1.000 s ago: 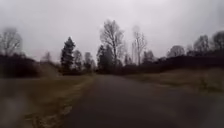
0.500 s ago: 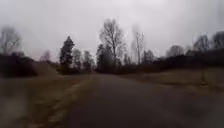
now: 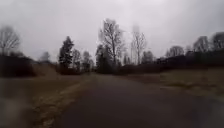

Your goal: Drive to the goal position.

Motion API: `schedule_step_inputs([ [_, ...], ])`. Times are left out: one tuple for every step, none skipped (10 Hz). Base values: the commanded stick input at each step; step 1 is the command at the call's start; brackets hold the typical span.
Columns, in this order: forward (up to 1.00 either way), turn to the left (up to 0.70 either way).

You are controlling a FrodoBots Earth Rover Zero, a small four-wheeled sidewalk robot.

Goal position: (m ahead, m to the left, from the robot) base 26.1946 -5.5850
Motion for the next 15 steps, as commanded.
schedule_step_inputs([
  [0.68,0.00],
  [0.68,0.00],
  [0.68,0.00],
  [0.68,0.00],
  [0.68,0.00],
  [0.68,0.00],
  [0.68,0.00],
  [0.68,0.00],
  [0.68,0.00],
  [0.68,0.00],
  [0.68,0.00],
  [0.68,0.00],
  [0.68,0.00],
  [0.68,0.00],
  [0.68,0.00],
])
